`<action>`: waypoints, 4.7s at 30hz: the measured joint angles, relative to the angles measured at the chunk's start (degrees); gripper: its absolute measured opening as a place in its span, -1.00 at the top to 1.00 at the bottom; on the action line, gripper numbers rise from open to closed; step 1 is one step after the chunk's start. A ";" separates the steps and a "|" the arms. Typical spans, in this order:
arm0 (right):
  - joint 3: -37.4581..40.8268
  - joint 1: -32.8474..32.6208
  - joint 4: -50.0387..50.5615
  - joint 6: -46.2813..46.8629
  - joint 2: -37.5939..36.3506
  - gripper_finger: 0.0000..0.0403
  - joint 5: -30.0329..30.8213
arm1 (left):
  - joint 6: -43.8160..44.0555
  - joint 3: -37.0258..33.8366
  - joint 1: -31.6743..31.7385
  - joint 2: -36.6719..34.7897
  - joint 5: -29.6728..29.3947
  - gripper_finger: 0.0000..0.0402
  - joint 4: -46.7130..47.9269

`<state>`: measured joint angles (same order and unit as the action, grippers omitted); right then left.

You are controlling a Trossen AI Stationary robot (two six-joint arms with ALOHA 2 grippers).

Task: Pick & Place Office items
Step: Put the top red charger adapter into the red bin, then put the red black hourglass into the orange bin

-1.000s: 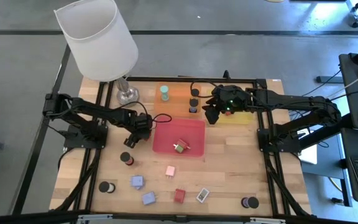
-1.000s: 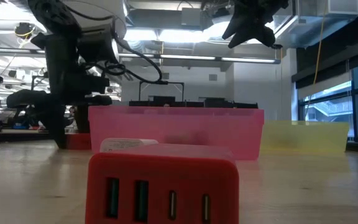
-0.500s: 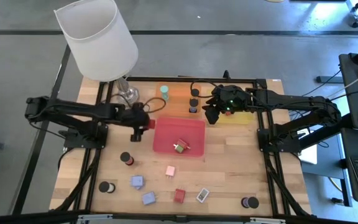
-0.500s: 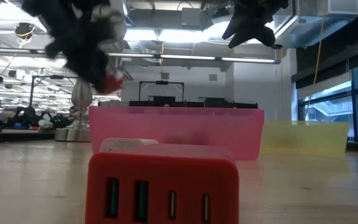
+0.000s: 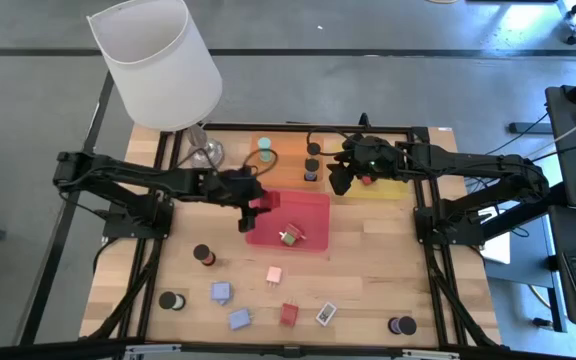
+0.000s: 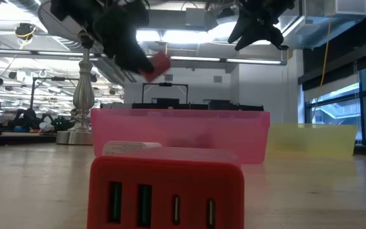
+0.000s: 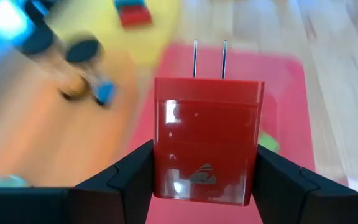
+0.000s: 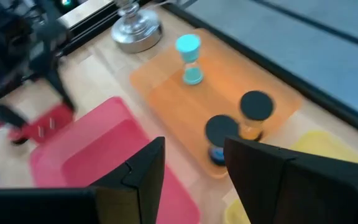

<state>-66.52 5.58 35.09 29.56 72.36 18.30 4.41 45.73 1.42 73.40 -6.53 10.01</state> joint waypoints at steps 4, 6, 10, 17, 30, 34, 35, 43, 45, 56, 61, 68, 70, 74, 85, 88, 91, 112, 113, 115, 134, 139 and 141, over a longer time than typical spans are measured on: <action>0.00 0.01 0.02 1.24 0.00 0.17 3.44 | 3.12 -0.02 -0.95 5.05 1.20 -0.08 -1.05; 0.00 0.01 0.02 2.46 0.00 0.17 3.64 | 4.26 -0.02 -1.54 7.19 1.17 -0.08 -1.98; 0.00 -0.06 0.36 2.86 0.00 0.17 2.32 | 8.98 -0.02 -3.02 10.35 -1.98 -0.08 -2.77; 0.00 -0.74 2.21 1.71 0.00 0.17 1.82 | 19.73 0.30 -5.57 13.30 -7.92 -0.08 -2.20; 0.00 -0.80 1.46 -4.15 -0.02 0.17 1.75 | 12.11 6.78 -6.94 20.17 -6.68 -0.08 4.22; 0.00 -0.79 1.11 -4.28 -0.02 0.17 1.77 | 11.44 8.06 -6.50 22.50 -5.47 -0.08 4.98; 0.00 -0.80 1.09 -4.28 0.00 0.17 1.76 | 11.44 8.18 -6.50 23.01 -5.26 -0.08 5.03; 0.00 -0.80 0.91 -4.28 -0.02 0.17 1.75 | 14.28 8.22 -6.53 24.37 -3.95 -0.08 5.25; 0.00 -0.80 0.90 -4.28 -0.02 0.17 1.75 | 14.31 8.22 -6.53 24.35 -3.99 -0.08 5.28; 0.00 -0.80 0.90 -4.24 -0.02 0.17 1.75 | 18.67 10.27 -6.49 24.02 -3.84 -0.25 6.24; 0.00 -0.80 0.90 -4.22 -0.02 0.17 1.75 | 18.85 14.08 -6.16 24.02 -3.86 -0.35 9.63; 0.00 -0.80 0.90 -4.11 -0.02 0.17 1.75 | 15.52 25.32 -6.81 24.02 -3.75 -0.37 26.97; 0.00 -0.80 0.90 -4.13 -0.02 0.17 1.75 | 16.02 29.48 -7.32 23.99 -3.68 -0.37 34.37; 0.00 -0.80 0.90 -4.13 -0.02 0.17 1.73 | 22.58 37.58 -8.62 23.94 -1.28 -0.37 49.26; 0.00 -0.80 0.90 -4.13 -0.02 0.17 1.73 | 51.50 44.13 -15.06 23.87 2.26 -0.37 74.88; 0.00 -0.80 0.90 -4.15 -0.02 0.17 1.73 | 52.00 44.13 -17.19 23.87 4.63 -0.37 76.08; 0.00 -0.80 0.90 -4.16 -0.02 0.17 1.73 | 54.57 44.05 -19.15 23.87 5.19 -0.38 77.62; 0.00 -0.80 0.88 -4.20 0.00 0.17 1.62 | 87.72 11.51 -26.74 3.37 3.96 -0.38 55.19; 0.00 -0.78 0.90 -4.20 -0.01 0.17 1.61 | 88.76 10.00 -27.19 2.88 3.80 -0.38 53.99; 0.00 -0.79 0.90 -4.20 -0.02 0.17 1.62 | 90.77 7.87 -27.85 2.42 3.66 -0.38 52.52; 0.00 -0.78 0.87 -4.20 -0.01 0.17 1.79 | 94.89 4.31 -29.96 2.41 8.55 -0.03 50.11; 0.00 -0.80 0.88 -4.20 -0.02 0.17 1.79 | 94.83 4.32 -29.95 2.41 9.15 -0.03 50.14; 0.00 -0.79 0.90 -4.20 -0.02 0.17 1.79 | 94.35 4.79 -29.80 2.41 8.51 -0.03 50.30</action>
<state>-66.52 4.79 35.99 25.36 72.34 20.10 98.76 50.52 -28.38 75.81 1.97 60.32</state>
